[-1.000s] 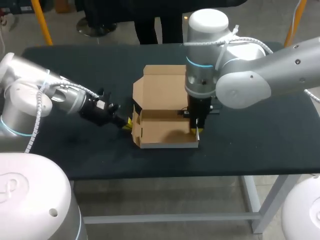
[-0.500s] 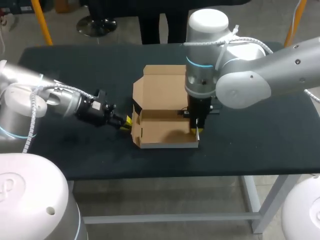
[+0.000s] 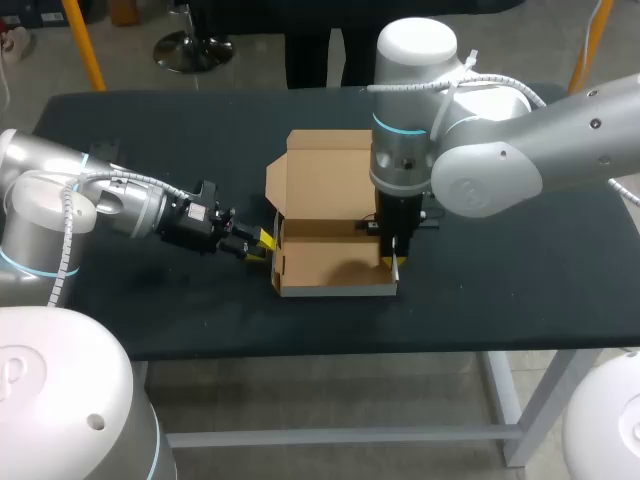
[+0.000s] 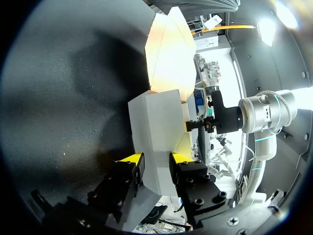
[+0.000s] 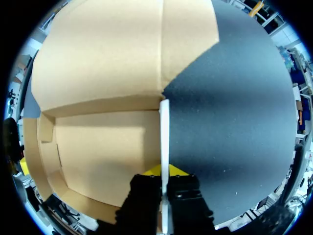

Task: Assemble the packaging by folding the flat box into shape, placing the metal phone stand inside, and closing the box properly

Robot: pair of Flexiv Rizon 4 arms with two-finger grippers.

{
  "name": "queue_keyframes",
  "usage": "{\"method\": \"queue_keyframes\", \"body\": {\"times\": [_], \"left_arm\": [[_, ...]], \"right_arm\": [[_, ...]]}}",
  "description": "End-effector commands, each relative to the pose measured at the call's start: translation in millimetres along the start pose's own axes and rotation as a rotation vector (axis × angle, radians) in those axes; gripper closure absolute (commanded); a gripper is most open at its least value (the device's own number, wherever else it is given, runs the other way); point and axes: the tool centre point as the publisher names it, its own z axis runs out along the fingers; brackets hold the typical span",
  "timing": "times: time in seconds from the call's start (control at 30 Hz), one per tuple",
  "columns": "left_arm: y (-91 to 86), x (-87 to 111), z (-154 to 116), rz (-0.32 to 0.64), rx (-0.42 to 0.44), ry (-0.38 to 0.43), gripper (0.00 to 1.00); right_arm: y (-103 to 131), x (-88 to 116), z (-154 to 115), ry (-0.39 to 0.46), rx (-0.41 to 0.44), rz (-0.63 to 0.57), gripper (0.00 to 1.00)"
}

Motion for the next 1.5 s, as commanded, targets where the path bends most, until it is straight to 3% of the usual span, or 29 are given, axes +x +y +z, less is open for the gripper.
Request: {"method": "queue_keyframes", "body": {"times": [0.03, 0.7, 1.5], "left_arm": [[-3.2, 0.7, 3.8, 0.001, -0.009, 0.006, 0.60], [-4.8, 11.2, 20.3, 0.010, -0.021, -0.075, 0.55], [-4.7, 9.9, 37.5, -0.064, 0.042, -0.382, 0.57]], "right_arm": [[1.2, 1.4, -0.6, -0.004, 0.005, -0.001, 1.00], [1.2, 1.4, -0.6, -0.004, 0.005, -0.001, 1.00], [1.2, 1.4, -0.6, -0.004, 0.005, -0.001, 1.00]]}}
